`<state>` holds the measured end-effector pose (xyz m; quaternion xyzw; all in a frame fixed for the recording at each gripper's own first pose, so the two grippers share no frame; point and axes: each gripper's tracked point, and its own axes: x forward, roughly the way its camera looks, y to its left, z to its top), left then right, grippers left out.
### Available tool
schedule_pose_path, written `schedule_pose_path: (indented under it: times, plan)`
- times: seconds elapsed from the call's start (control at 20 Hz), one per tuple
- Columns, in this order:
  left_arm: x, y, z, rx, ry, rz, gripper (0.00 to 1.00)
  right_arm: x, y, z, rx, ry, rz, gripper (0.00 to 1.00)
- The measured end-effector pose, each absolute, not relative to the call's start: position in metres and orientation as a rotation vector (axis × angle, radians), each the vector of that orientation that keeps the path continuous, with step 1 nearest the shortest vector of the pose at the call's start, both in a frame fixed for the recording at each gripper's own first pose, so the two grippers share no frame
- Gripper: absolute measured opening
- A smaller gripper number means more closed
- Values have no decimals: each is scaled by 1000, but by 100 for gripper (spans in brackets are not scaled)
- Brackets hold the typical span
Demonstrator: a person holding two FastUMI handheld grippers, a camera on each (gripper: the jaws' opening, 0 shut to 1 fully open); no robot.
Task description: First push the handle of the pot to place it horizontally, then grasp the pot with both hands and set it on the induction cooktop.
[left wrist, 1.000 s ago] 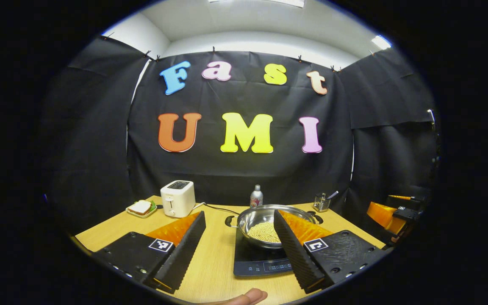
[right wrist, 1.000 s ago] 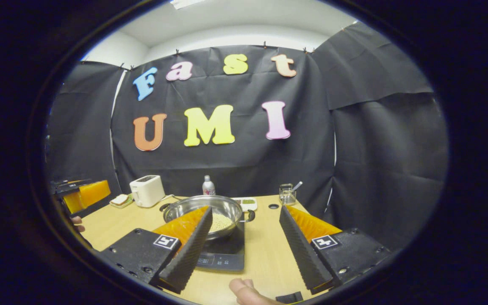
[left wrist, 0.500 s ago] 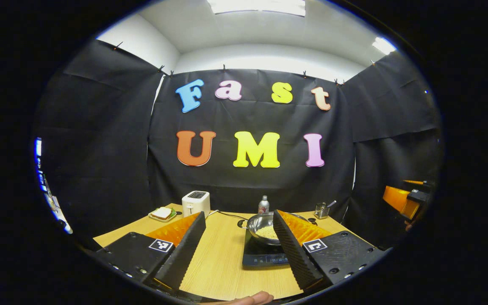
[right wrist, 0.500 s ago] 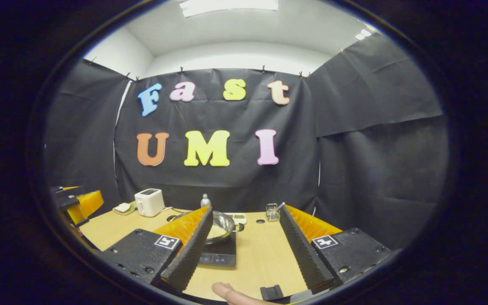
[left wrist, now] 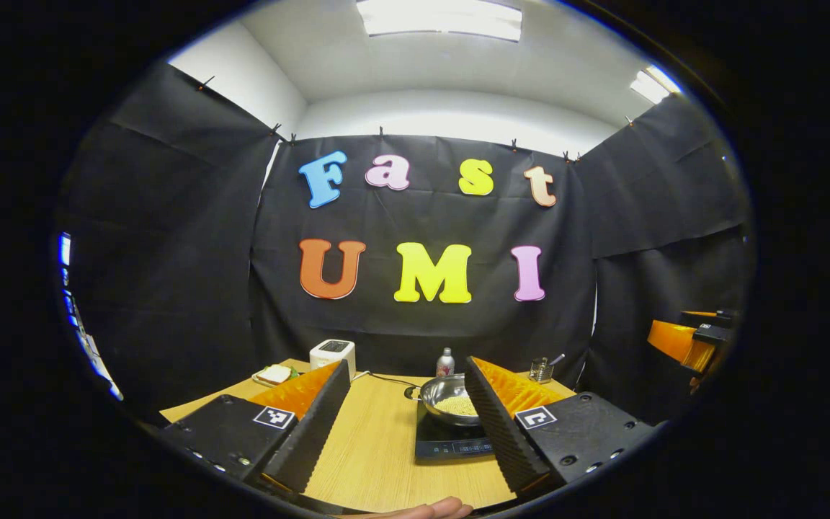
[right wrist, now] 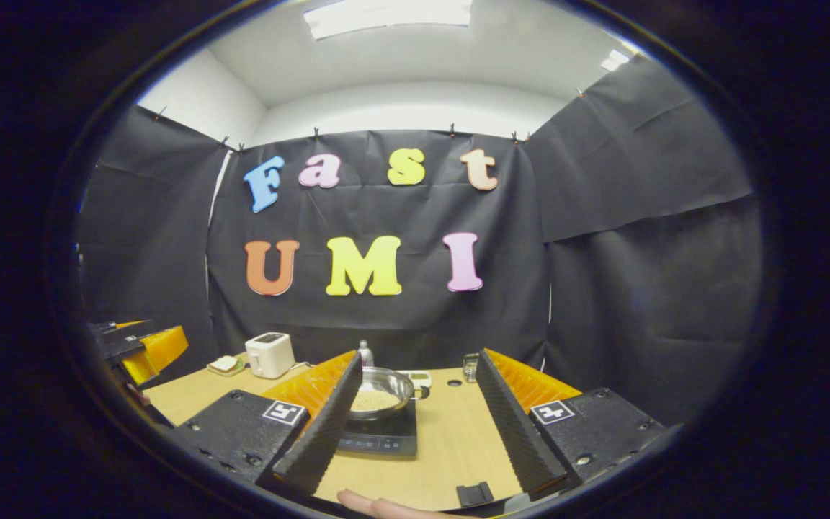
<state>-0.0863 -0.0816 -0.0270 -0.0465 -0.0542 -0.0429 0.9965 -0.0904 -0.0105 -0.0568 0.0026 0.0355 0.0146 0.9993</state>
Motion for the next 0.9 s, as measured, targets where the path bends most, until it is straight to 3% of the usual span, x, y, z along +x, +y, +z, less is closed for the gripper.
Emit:
schedule_pose_path:
  times: [0.05, 0.1, 0.9]
  plan:
    - [-88, -82, -27, -103, -110, -94, 84, -91, -13, -56, 5, 67, 25, 96]
    - [-90, -82, -26, -106, -112, -101, 95, -91, -14, -54, 6, 62, 24, 96]
    - [-89, -91, -20, -64, -124, -115, 95, -97, -28, -47, 29, 30, 29, 96]
